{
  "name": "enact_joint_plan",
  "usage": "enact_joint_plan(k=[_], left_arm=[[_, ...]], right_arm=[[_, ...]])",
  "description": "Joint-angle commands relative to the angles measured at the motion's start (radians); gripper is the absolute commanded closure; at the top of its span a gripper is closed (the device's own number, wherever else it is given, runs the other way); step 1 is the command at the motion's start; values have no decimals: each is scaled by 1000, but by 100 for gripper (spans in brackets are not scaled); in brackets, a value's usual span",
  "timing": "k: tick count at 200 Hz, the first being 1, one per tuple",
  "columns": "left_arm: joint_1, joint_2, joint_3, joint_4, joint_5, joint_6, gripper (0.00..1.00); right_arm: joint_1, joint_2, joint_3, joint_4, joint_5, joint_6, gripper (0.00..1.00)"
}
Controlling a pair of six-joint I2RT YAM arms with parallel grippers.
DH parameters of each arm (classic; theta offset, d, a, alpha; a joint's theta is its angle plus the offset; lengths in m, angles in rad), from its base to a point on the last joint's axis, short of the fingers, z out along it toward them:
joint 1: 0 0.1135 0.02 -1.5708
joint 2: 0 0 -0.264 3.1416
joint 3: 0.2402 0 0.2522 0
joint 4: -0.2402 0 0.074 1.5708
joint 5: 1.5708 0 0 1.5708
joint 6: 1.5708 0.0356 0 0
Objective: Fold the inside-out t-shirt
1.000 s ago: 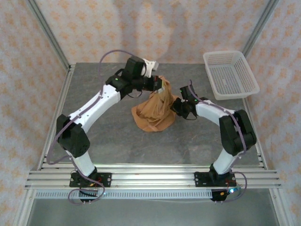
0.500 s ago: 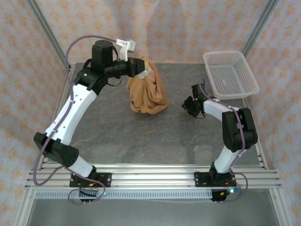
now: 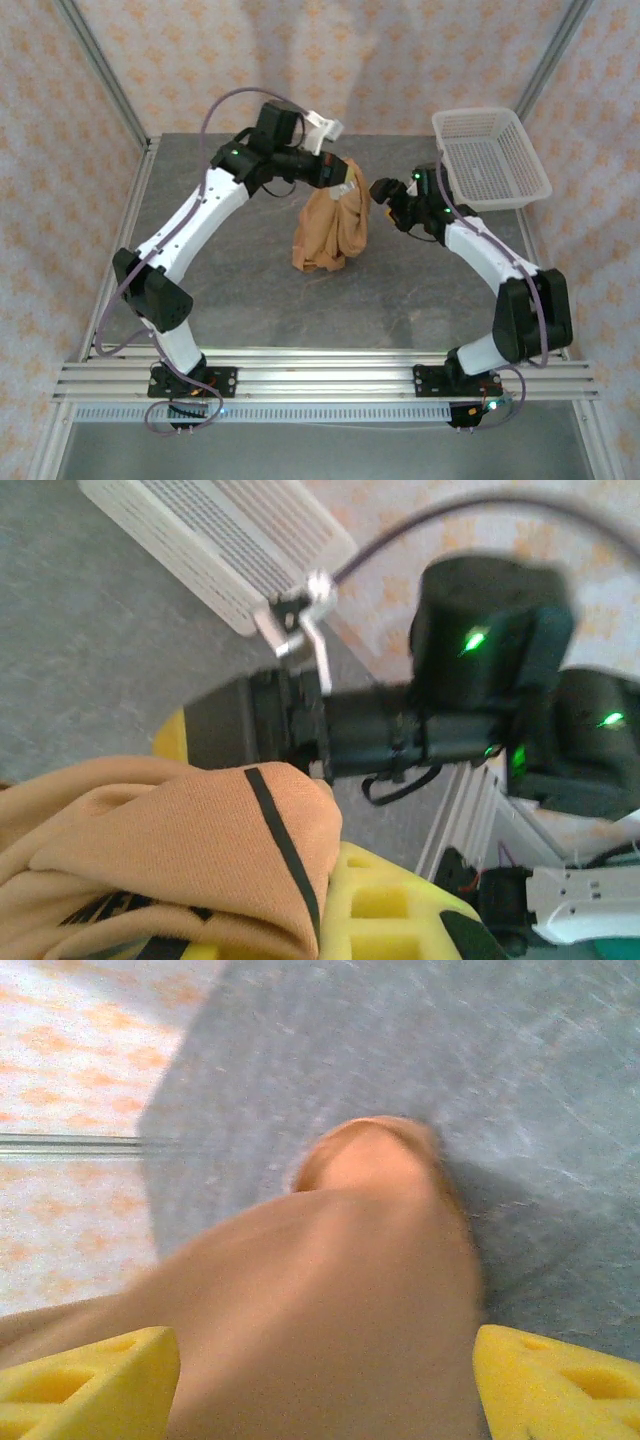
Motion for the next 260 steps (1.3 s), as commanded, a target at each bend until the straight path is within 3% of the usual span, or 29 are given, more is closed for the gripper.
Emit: enact_joint_plan(k=[1, 32, 62, 81, 106, 139, 150, 172, 200, 221, 228, 260], left_arm=[[-25, 53, 27, -48, -46, 18, 100], [-22, 106, 11, -39, -155, -82, 100], [10, 135, -24, 13, -216, -237, 100], [16, 144, -28, 18, -224, -268, 100], [15, 144, -35, 39, -203, -294, 100], [16, 143, -31, 36, -177, -301, 100], [20, 137, -30, 33, -148, -300, 100], [47, 109, -28, -27, -101, -253, 100], [135, 38, -114, -124, -139, -167, 100], [194, -23, -246, -96, -175, -161, 85], [194, -39, -292, -71, -179, -167, 72], [100, -50, -446, 96, -129, -231, 33]], right_arm=[[-7, -33, 21, 19, -42, 20, 22], [-2, -107, -43, 39, -29, 36, 24], [13, -211, -139, 24, 10, -14, 39], [46, -245, -183, 25, 29, -48, 38], [91, -186, -196, 83, 19, -48, 35], [133, 0, -127, 148, 64, -41, 36], [131, 62, -87, 150, 102, -35, 45], [93, 135, 0, 76, 149, -37, 100], [-1, 62, -2, -40, 132, -50, 100], [-19, 8, -21, -89, 91, -78, 100], [-17, -2, -32, -75, 63, -72, 100], [36, -11, -42, -44, 19, -62, 100]])
